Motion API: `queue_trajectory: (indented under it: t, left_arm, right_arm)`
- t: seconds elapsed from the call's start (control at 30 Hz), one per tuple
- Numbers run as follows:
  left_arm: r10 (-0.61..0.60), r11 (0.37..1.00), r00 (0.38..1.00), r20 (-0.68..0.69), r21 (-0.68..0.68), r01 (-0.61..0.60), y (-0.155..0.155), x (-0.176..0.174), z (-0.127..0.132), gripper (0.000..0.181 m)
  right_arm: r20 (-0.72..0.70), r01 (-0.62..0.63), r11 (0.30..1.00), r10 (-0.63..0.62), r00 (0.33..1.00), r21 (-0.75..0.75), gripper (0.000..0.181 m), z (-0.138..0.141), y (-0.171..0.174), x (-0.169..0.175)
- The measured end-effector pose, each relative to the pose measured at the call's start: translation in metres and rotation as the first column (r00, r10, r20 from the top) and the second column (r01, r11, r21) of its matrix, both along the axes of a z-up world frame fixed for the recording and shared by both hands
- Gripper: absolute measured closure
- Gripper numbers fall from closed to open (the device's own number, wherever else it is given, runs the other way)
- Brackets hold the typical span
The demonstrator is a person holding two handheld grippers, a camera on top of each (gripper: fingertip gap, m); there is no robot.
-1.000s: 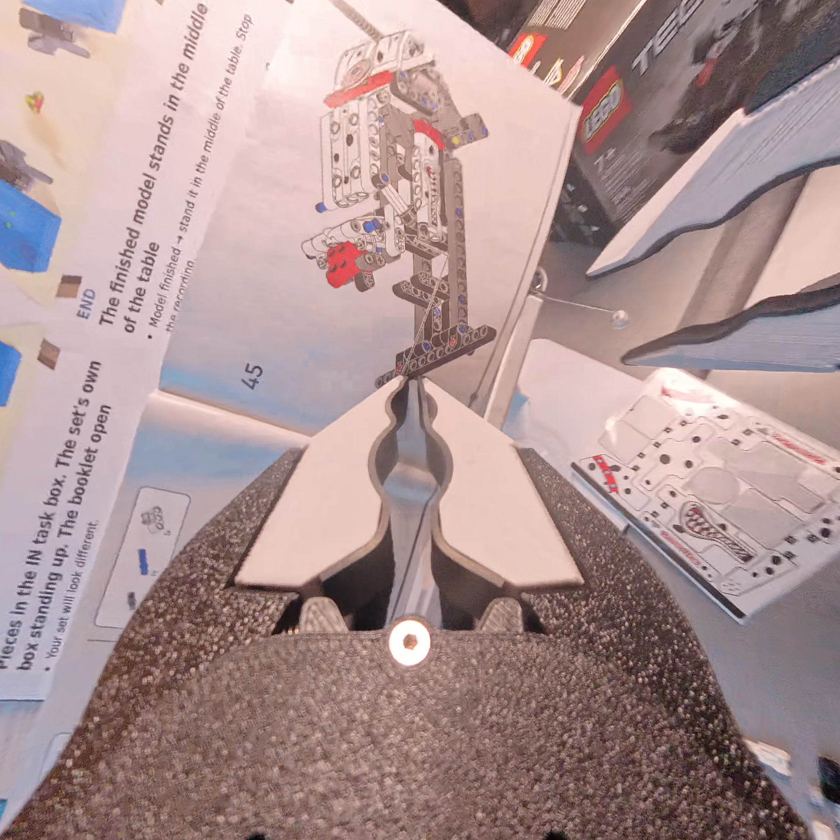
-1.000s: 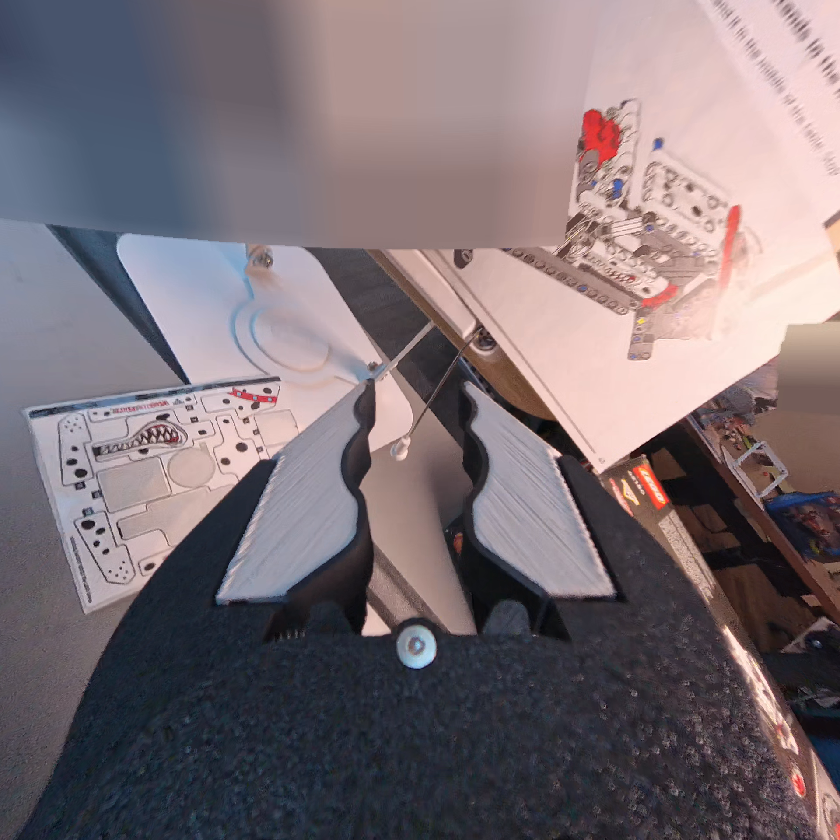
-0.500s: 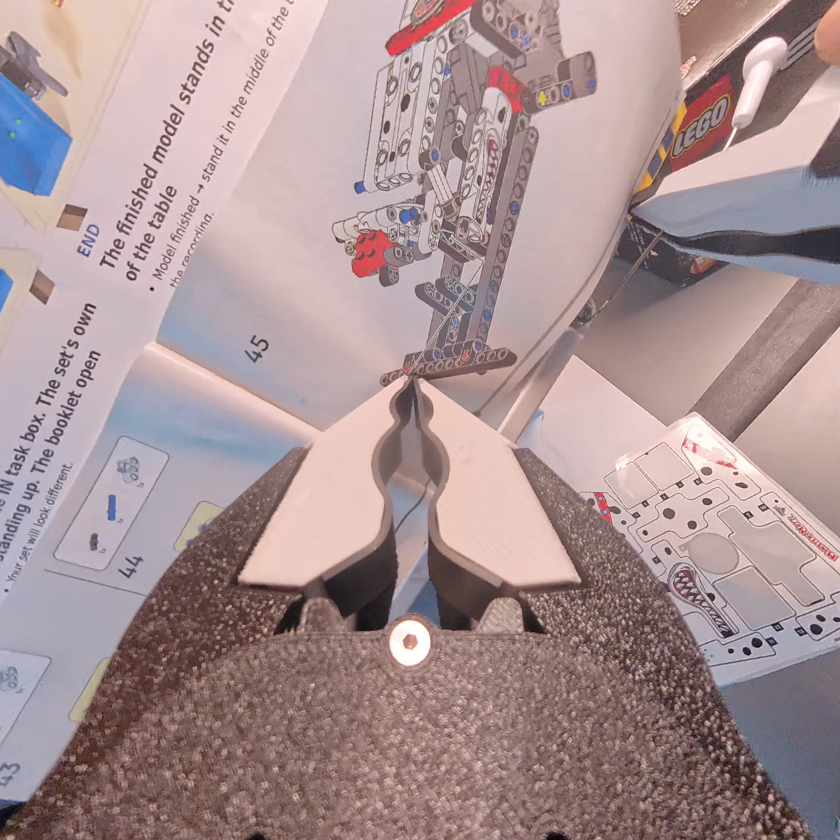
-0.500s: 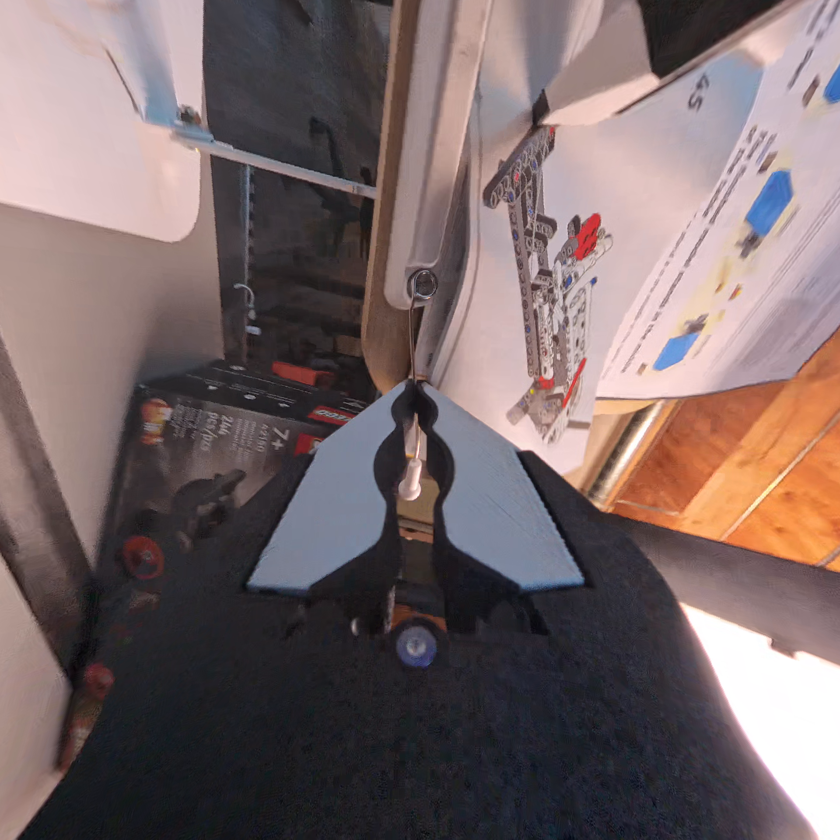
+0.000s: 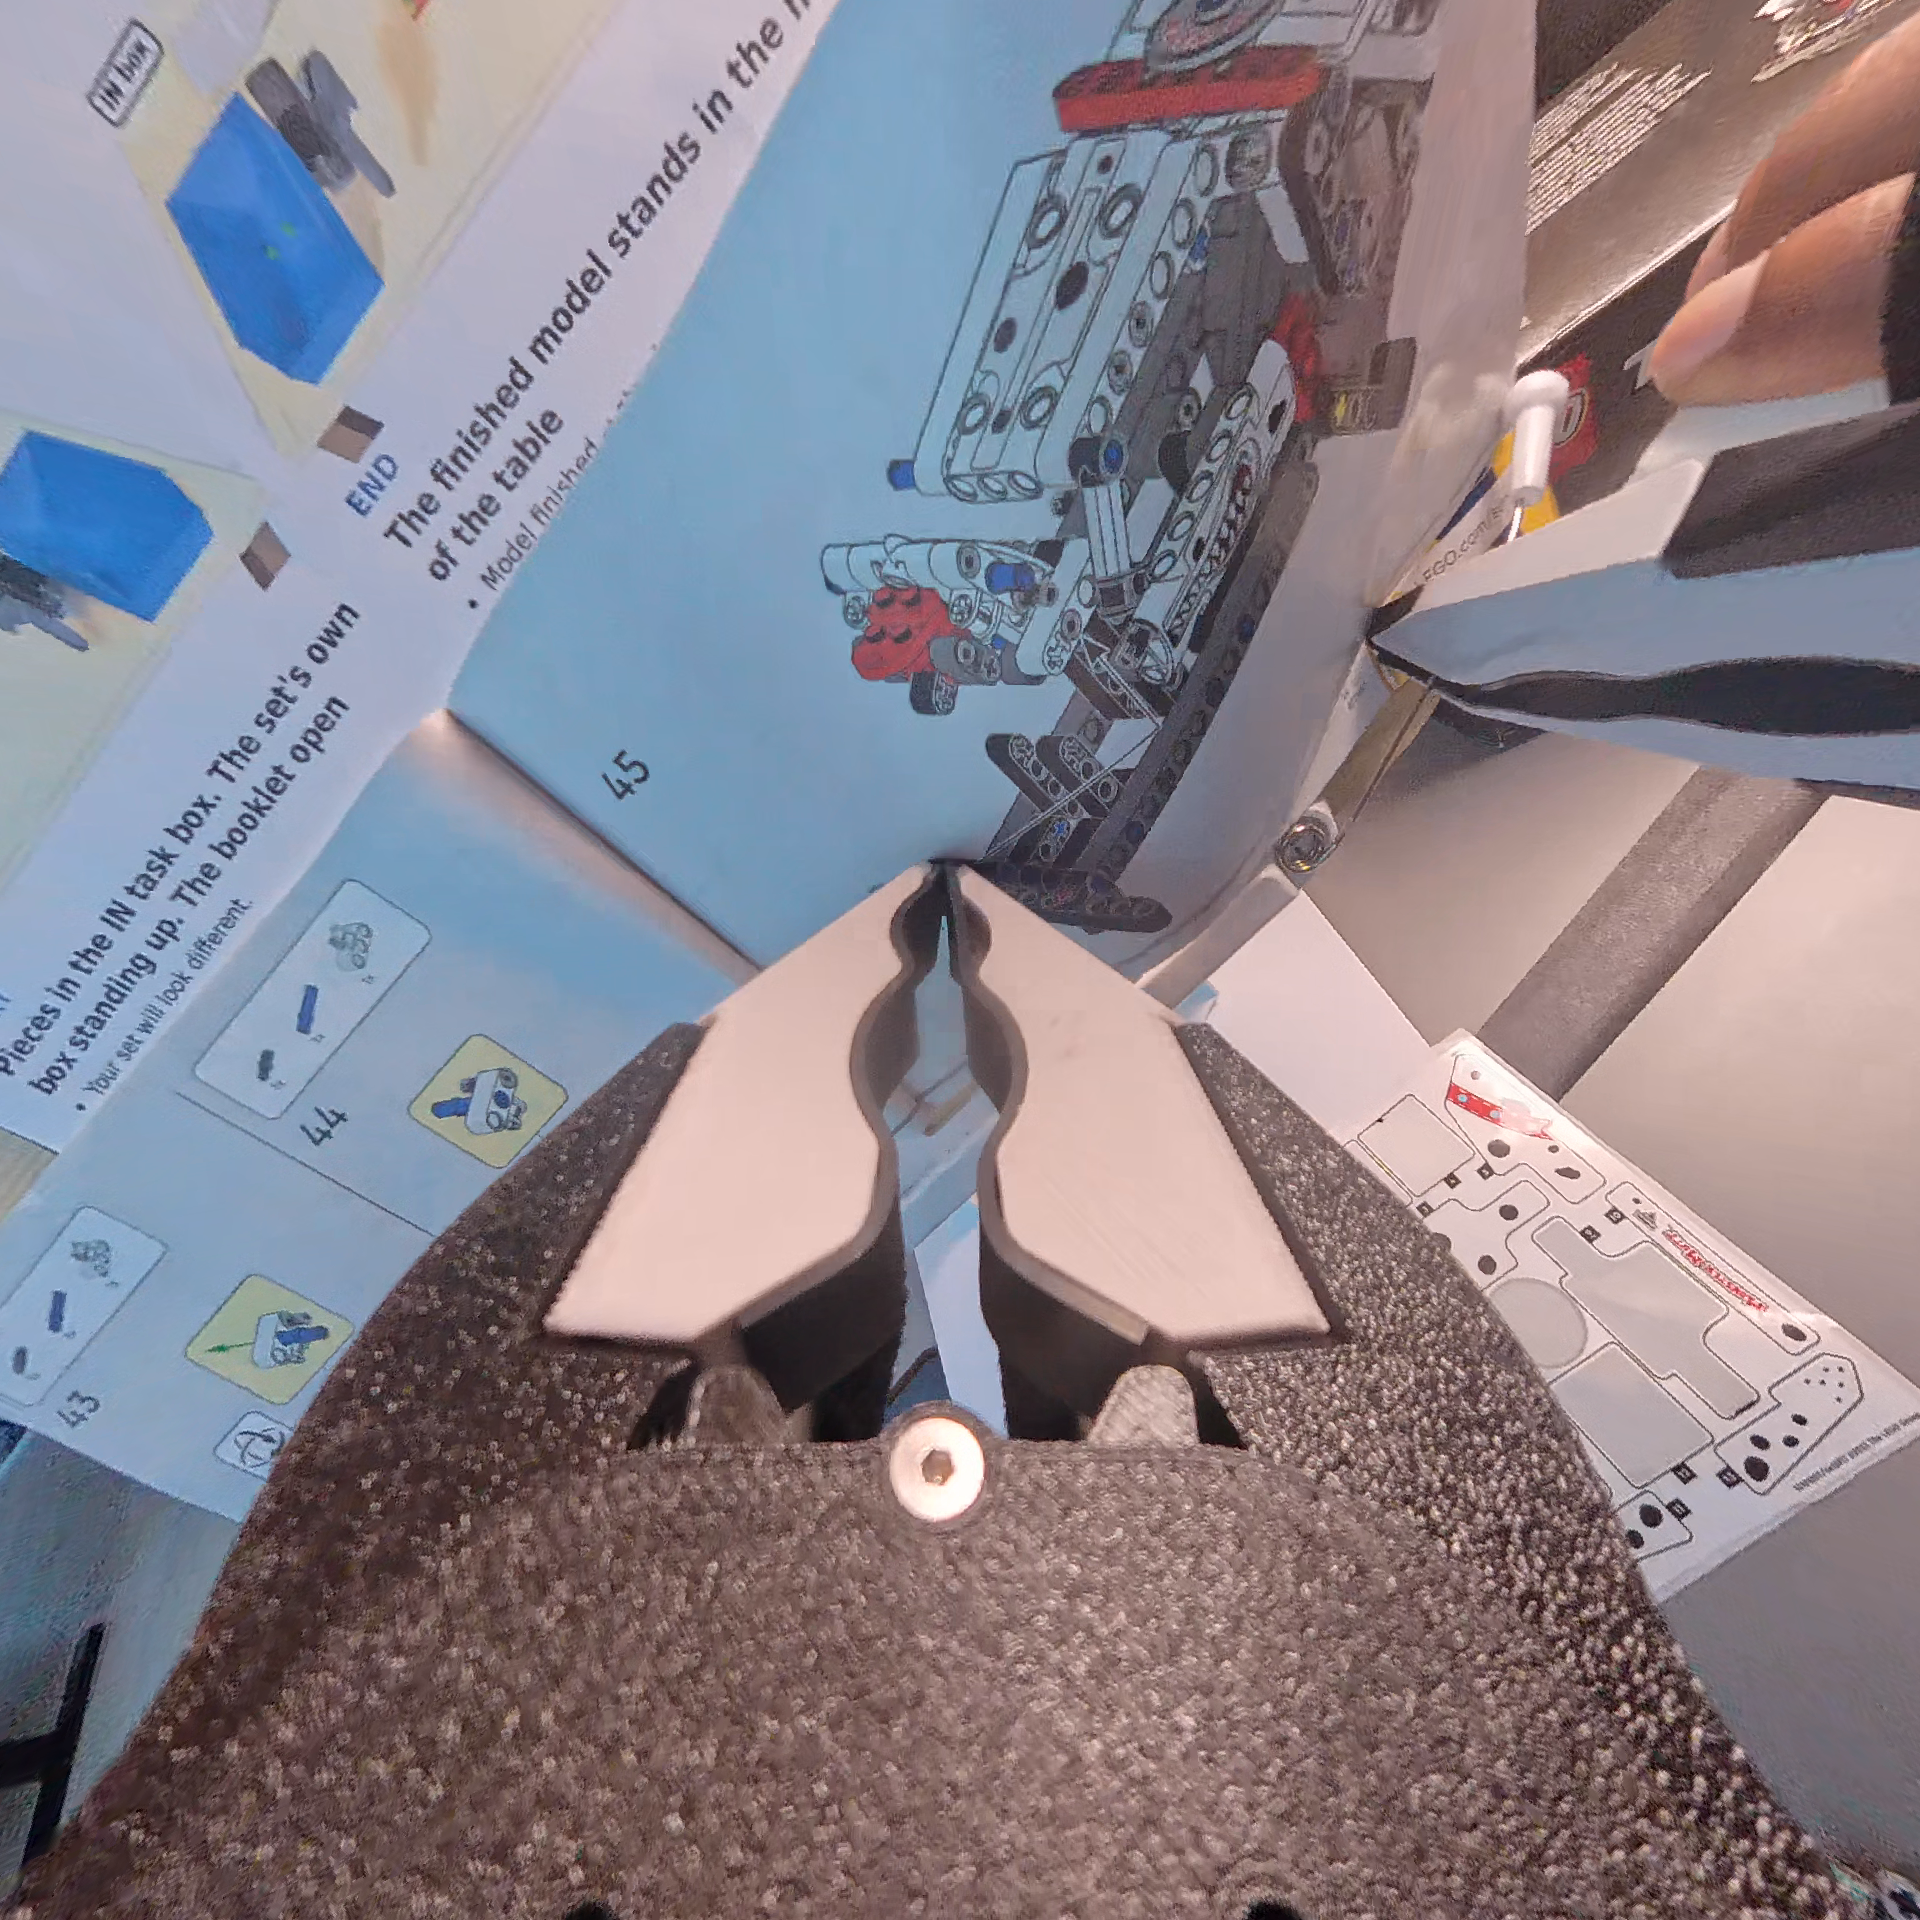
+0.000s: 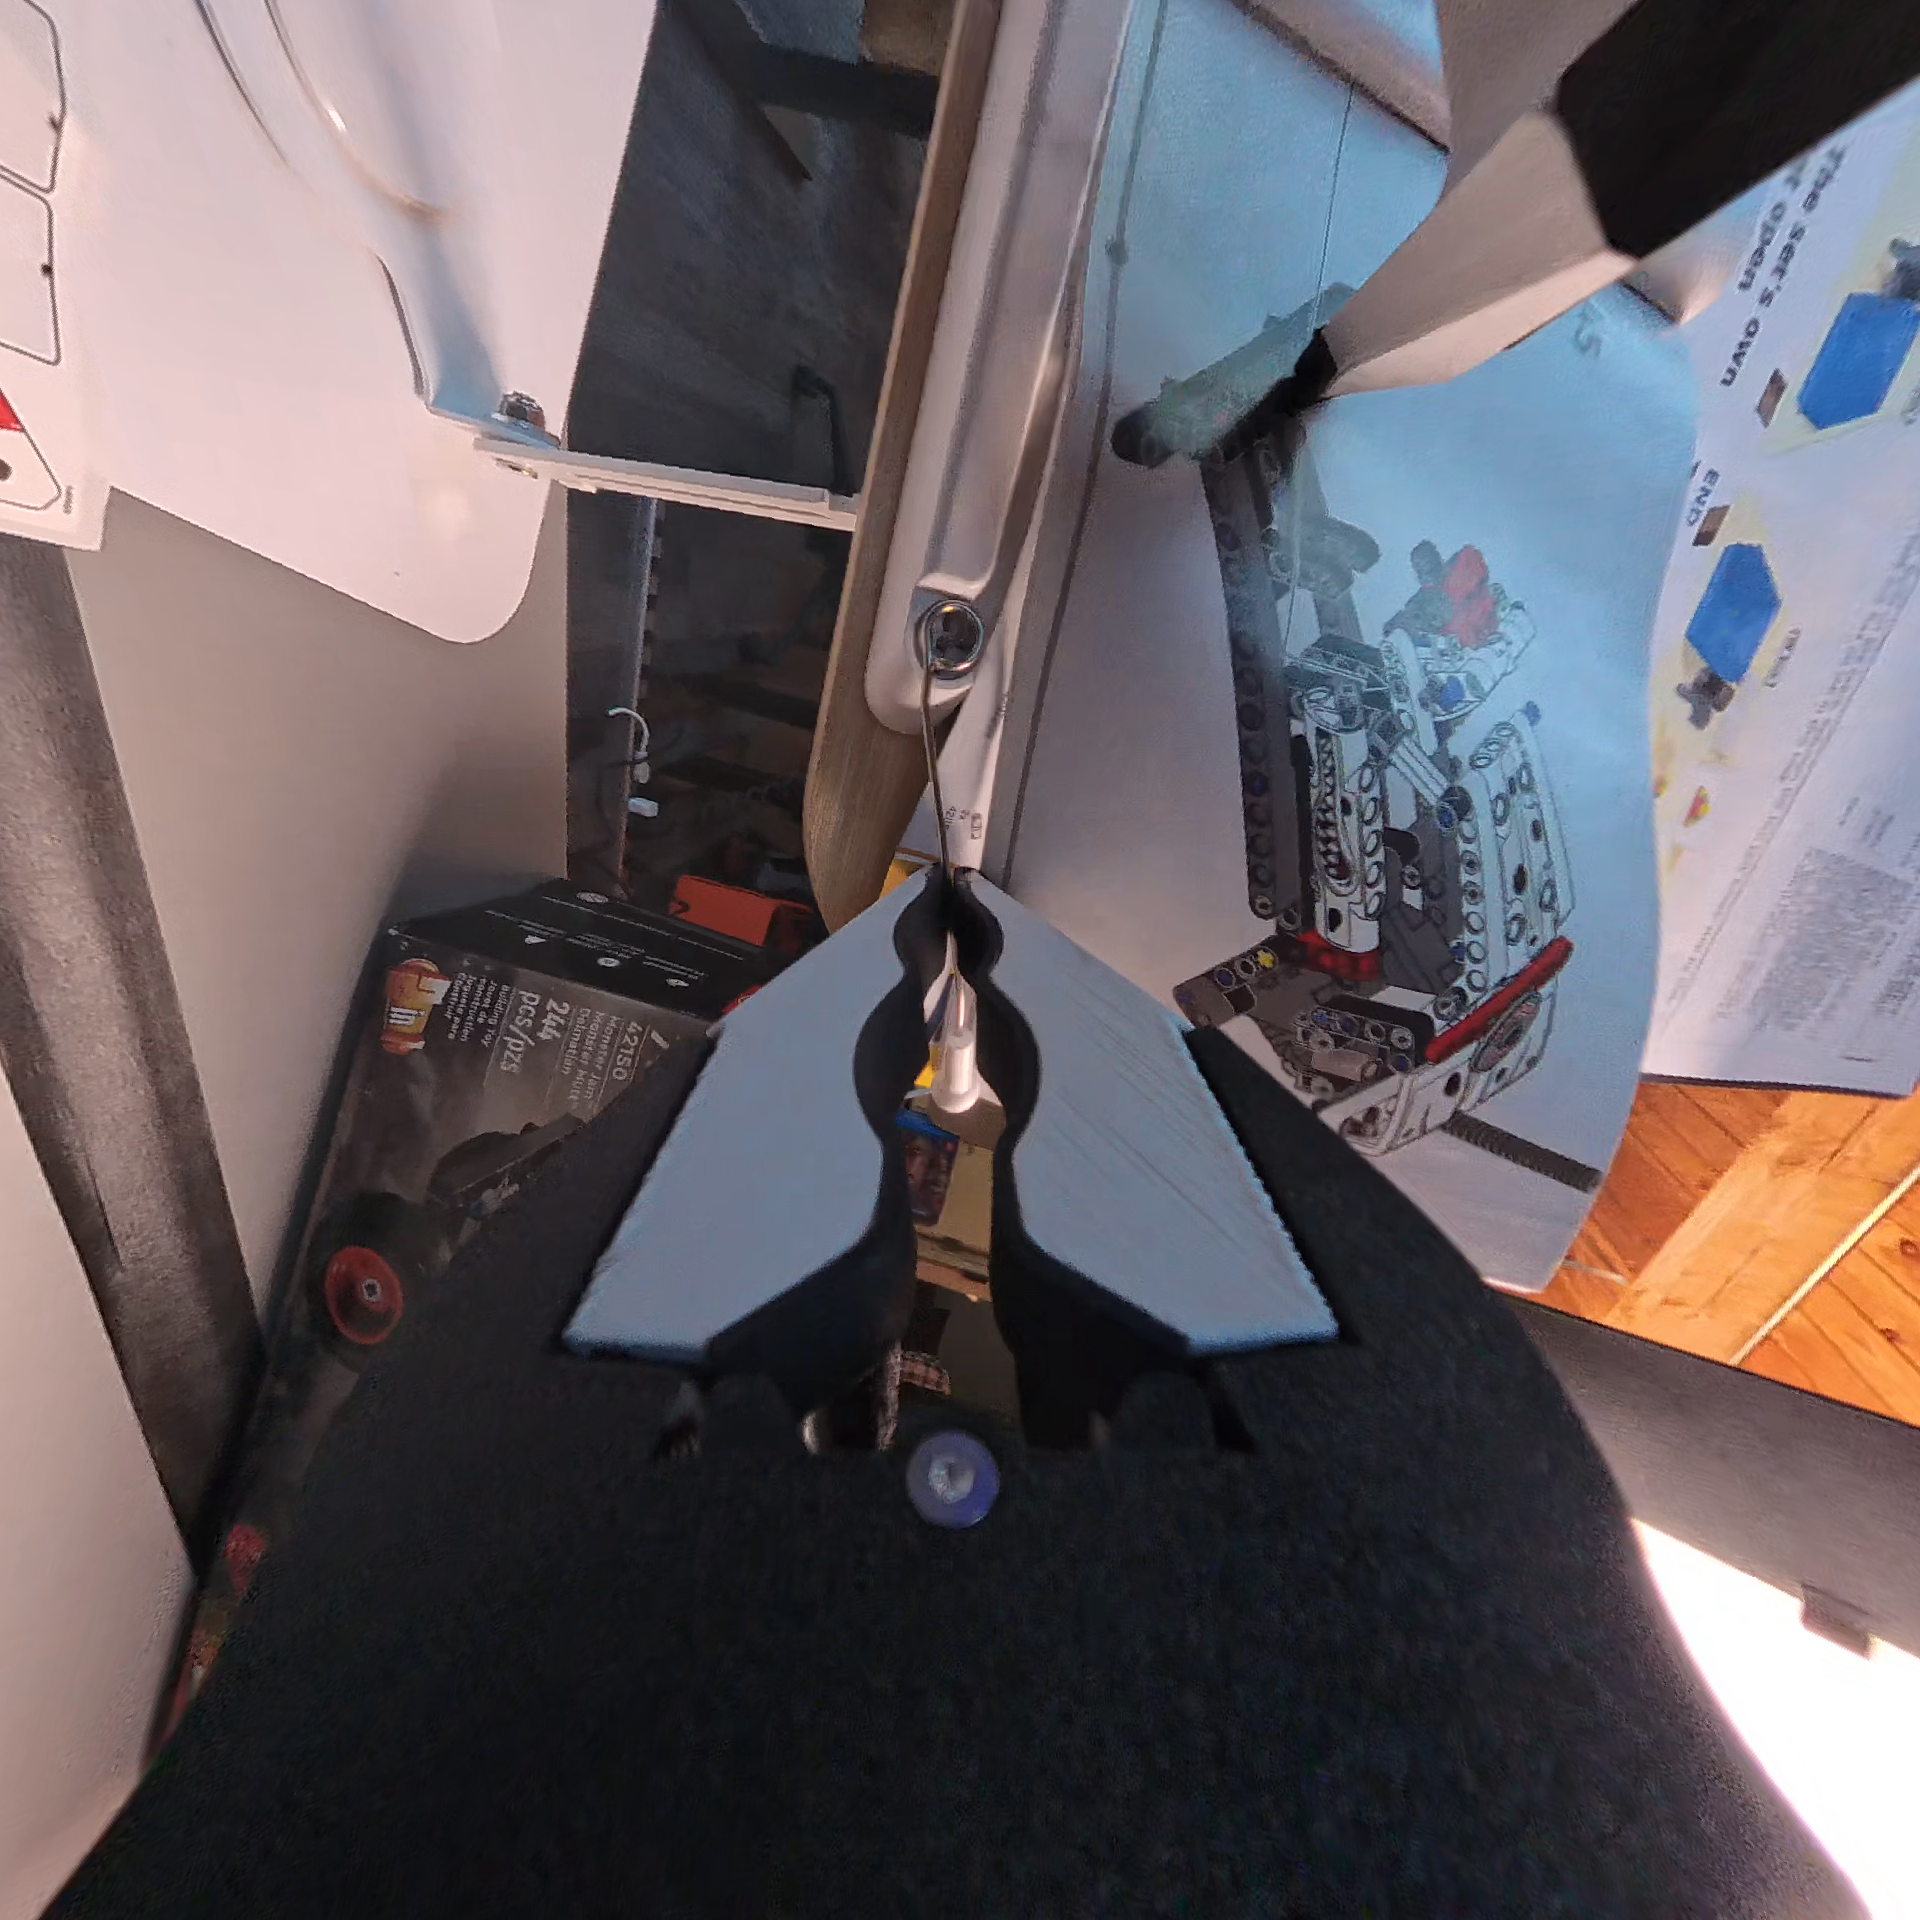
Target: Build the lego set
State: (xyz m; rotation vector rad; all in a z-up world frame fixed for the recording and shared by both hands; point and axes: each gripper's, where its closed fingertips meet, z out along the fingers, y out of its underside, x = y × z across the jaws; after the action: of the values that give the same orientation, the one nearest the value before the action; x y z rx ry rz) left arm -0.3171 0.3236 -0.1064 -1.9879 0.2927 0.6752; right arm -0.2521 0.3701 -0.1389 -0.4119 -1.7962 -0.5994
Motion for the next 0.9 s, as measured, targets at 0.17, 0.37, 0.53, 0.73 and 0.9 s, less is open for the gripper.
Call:
queue_trajectory:
  t: [0.17,0.37,0.53,0.73,0.9]
  left_arm:
    - [-0.174,0.984,0.985,-0.004,0.049,0.174,0.001,0.034,0.012,0.178]
    - [-0.167,0.983,0.980,-0.106,-0.093,0.158,0.025,0.032,-0.012,0.178]
    - [-0.145,0.971,0.983,-0.109,-0.209,0.120,0.045,0.021,-0.028,0.181]
    - [-0.136,0.959,0.988,-0.068,-0.261,0.114,0.052,0.014,-0.035,0.181]
    - [-0.106,0.962,0.994,0.001,-0.253,0.103,0.051,0.014,-0.035,0.181]
  right_arm:
    - [-0.034,-0.014,0.999,0.013,0.999,-0.031,0.180,0.002,0.013,-0.005]
    - [-0.060,-0.046,0.999,0.046,0.997,-0.013,0.180,0.001,0.041,-0.015]
    - [-0.090,-0.037,0.999,0.039,0.995,0.016,0.180,0.001,0.059,-0.024]
    - [-0.191,-0.026,0.999,0.031,0.981,0.033,0.181,0.001,0.052,-0.012]
    - [-0.190,-0.023,0.991,0.049,0.980,0.134,0.180,0.008,0.048,-0.012]
